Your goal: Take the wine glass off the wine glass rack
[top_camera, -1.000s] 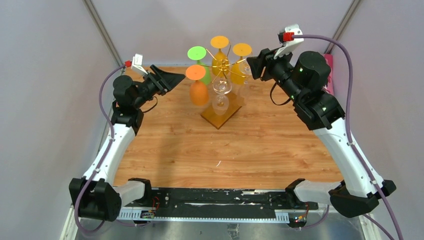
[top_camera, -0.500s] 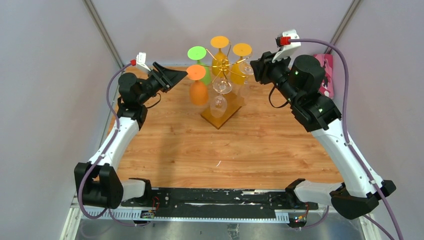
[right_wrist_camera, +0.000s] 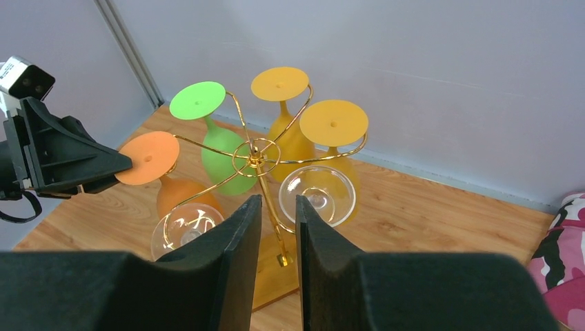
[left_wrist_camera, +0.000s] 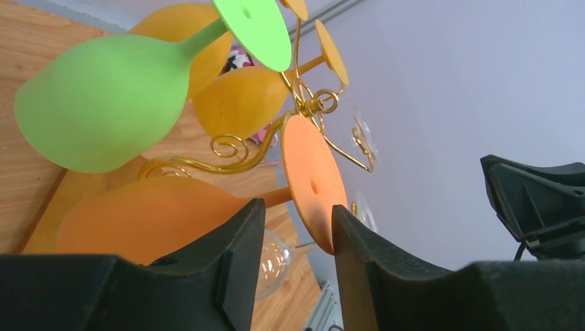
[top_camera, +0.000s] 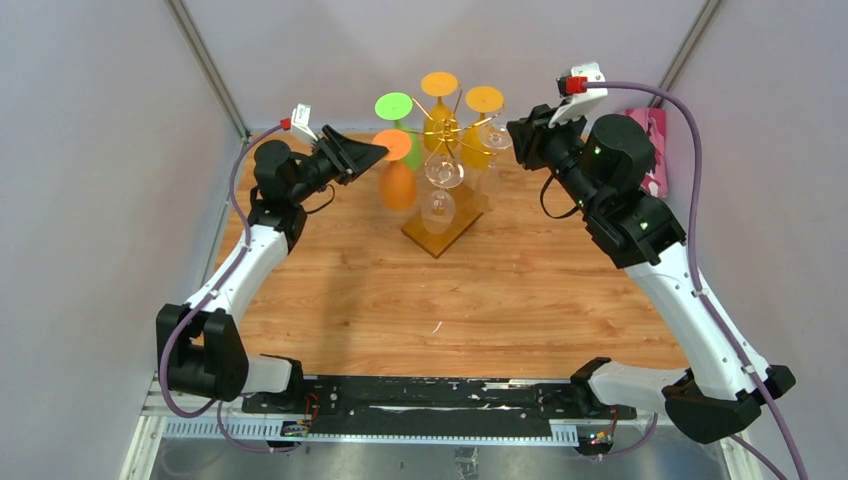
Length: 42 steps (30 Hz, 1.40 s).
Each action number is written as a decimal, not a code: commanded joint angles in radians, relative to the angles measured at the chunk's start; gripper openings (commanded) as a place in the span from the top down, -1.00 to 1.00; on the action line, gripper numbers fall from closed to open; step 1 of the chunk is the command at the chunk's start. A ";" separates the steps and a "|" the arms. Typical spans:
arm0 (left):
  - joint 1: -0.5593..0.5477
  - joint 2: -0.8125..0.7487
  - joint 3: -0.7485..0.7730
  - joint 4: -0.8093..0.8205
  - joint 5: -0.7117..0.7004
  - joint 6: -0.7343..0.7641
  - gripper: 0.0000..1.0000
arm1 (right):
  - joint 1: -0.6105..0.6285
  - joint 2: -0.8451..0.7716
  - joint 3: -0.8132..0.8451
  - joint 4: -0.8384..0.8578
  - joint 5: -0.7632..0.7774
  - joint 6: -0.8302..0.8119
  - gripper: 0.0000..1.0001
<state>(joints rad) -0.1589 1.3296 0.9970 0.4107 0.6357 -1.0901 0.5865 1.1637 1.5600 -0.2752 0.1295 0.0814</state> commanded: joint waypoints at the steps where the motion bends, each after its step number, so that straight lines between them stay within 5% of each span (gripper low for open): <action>1: -0.002 -0.011 0.036 0.023 0.012 -0.002 0.14 | -0.010 -0.011 -0.009 0.032 0.024 -0.008 0.44; 28: -0.002 -0.069 -0.002 0.024 0.021 -0.035 0.46 | -0.010 0.010 -0.018 0.044 0.009 0.007 0.60; 37: -0.002 -0.070 -0.004 0.023 0.007 -0.012 1.00 | -0.010 0.007 -0.022 0.046 0.010 0.010 0.59; 42: -0.002 -0.056 0.022 0.023 0.001 -0.010 1.00 | -0.010 0.011 -0.024 0.048 0.010 0.011 0.59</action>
<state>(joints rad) -0.1589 1.2793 0.9924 0.4171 0.6361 -1.1118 0.5865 1.1790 1.5463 -0.2535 0.1322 0.0830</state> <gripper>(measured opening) 0.014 0.207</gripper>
